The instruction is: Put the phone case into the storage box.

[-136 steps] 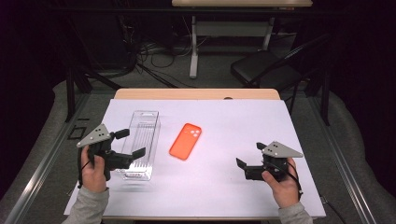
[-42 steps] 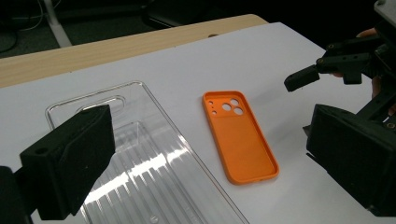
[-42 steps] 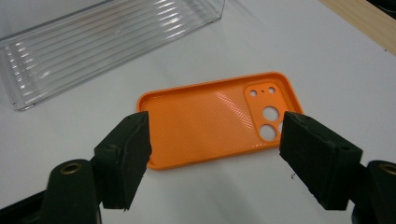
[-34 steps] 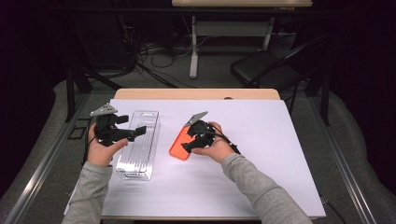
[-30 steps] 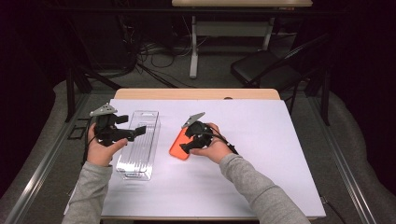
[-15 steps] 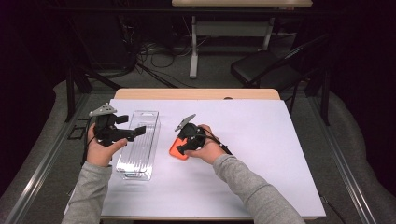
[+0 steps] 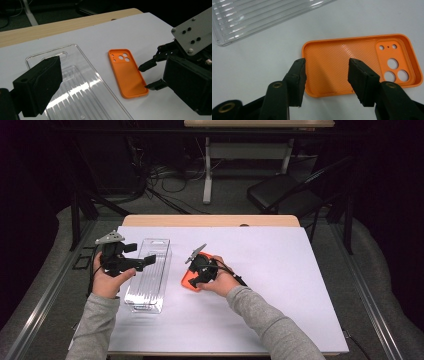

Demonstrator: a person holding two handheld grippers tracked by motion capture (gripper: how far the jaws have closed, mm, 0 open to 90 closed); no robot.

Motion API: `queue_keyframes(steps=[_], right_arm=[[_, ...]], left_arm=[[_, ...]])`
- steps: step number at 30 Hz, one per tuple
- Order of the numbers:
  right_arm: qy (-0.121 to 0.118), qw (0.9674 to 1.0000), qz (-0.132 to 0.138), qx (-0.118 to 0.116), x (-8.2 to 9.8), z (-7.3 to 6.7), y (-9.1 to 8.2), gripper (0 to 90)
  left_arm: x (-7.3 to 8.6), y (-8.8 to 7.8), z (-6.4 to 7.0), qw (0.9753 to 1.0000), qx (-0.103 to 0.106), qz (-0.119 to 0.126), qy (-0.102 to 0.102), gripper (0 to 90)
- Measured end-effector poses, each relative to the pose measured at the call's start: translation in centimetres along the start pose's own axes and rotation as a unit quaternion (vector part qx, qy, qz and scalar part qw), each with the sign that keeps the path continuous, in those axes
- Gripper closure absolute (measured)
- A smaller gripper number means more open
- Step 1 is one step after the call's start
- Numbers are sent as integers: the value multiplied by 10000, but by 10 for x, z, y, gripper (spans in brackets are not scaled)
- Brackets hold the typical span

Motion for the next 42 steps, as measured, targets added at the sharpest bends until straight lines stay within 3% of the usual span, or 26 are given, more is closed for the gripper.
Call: queue_keyframes(steps=[9, 26, 42], right_arm=[[65, 9997, -70, -232, 2, -5, 7, 503], [26, 9994, -183, -277, 3, -10, 12, 517], [169, 9983, -449, -316, 6, -14, 15, 683]], left_arm=[[0, -1, -1, 10000, -23, 24, -31, 32], [1, -2, -3, 10000, -8, 27, -79, 32], [2, -1, -3, 10000, -3, 3, -82, 32]])
Point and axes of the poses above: each handheld gripper's, and its own axes: y roughly forward along the jaws, x roughly out of its underside, z roughly to its right, the point moved 4 cm from there along y, roughly forward along the jaws, and after that the axes turned 10 degrees about y, right-handed, at the moved point
